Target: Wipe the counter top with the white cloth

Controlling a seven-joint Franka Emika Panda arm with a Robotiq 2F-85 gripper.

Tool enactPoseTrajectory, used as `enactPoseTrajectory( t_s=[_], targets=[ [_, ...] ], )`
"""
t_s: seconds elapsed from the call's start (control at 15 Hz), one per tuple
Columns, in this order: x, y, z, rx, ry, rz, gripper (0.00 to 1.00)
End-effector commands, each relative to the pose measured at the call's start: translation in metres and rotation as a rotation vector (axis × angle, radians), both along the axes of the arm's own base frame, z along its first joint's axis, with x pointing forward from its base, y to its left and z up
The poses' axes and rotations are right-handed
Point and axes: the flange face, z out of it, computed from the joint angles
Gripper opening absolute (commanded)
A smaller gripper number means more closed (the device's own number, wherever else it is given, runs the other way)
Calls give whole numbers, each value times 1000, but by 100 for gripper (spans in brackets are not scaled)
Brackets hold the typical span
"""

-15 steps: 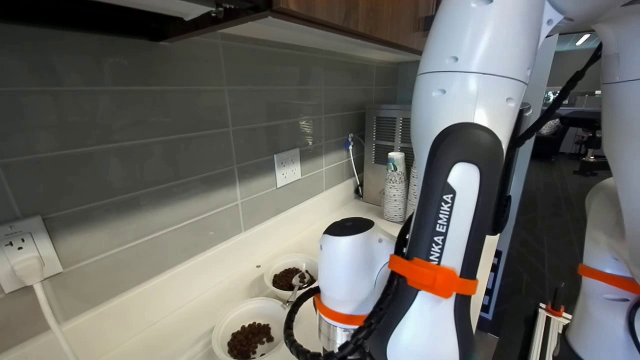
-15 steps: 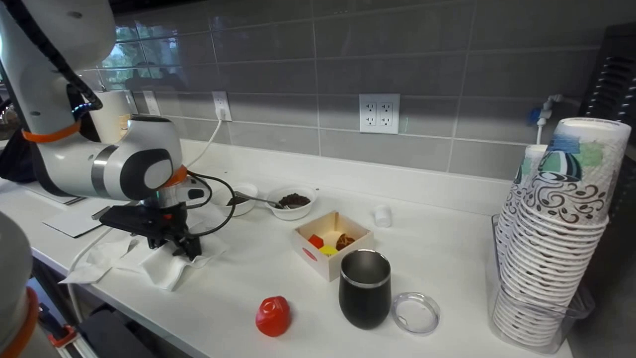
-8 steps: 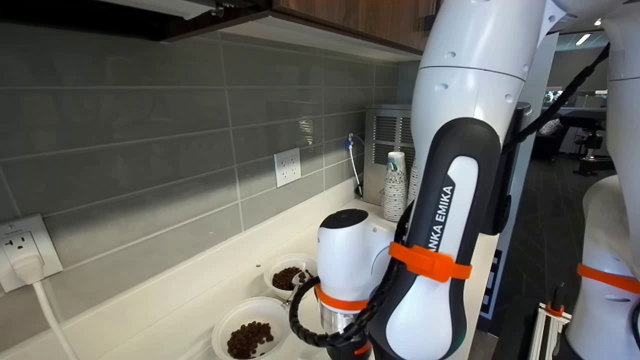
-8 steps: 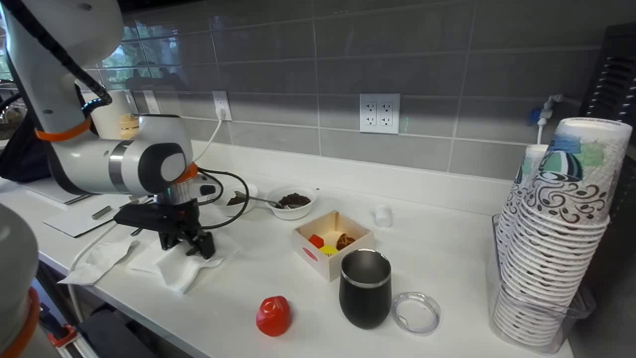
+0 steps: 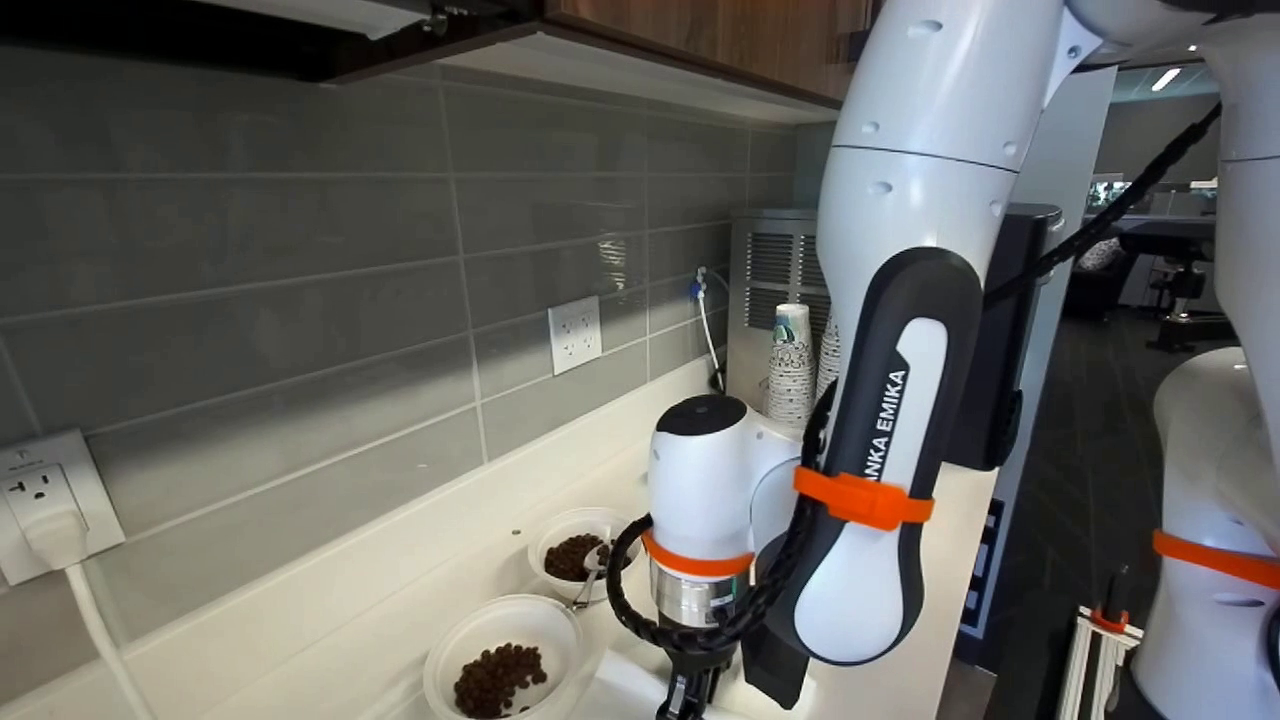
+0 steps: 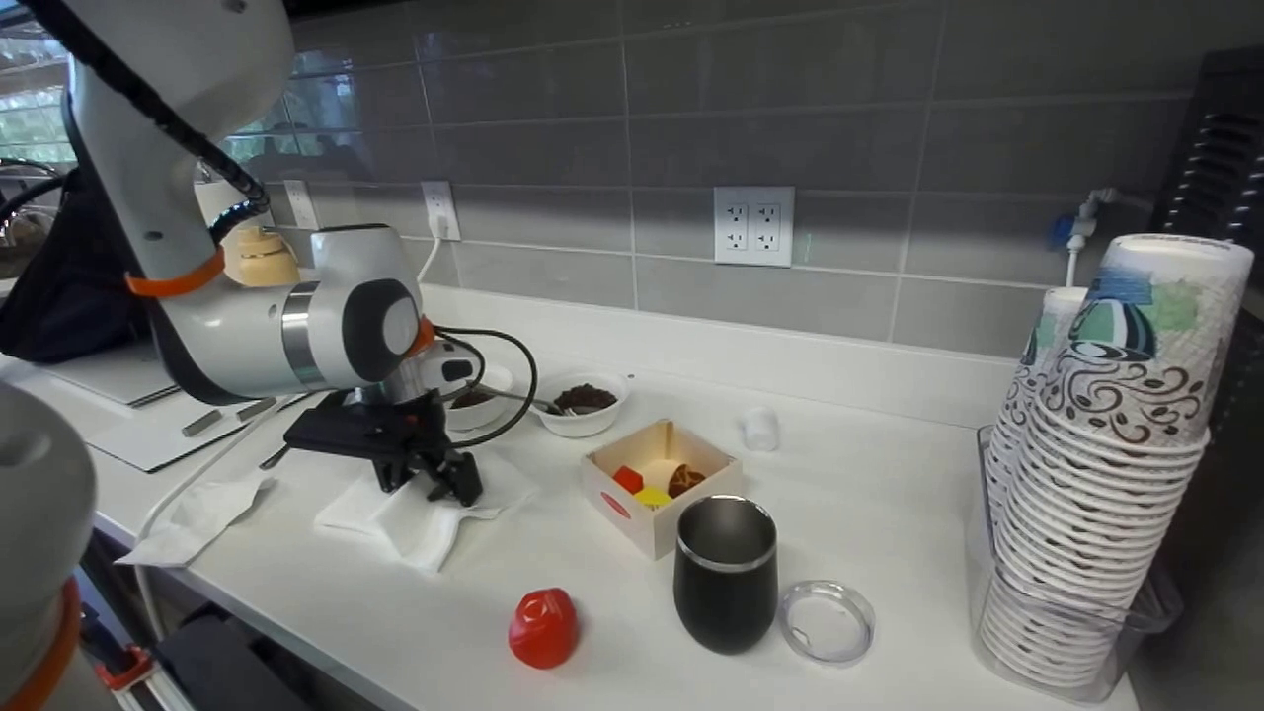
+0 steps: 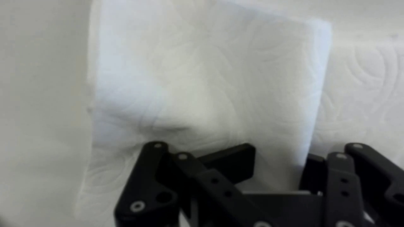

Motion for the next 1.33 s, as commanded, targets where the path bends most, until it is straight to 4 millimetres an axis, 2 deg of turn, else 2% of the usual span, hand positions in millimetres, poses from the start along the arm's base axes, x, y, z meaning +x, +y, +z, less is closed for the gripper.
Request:
enactPoseTrajectory(
  t_s=[0.0, 0.73, 1.0, 1.27],
  targets=[
    [-3, 16, -9, 62, 4, -39, 0],
    [1, 81, 6, 163, -20, -19, 0],
    [-7, 97, 9, 159, -34, 40, 0],
    [-24, 106, 12, 142, -35, 132, 0]
  ],
)
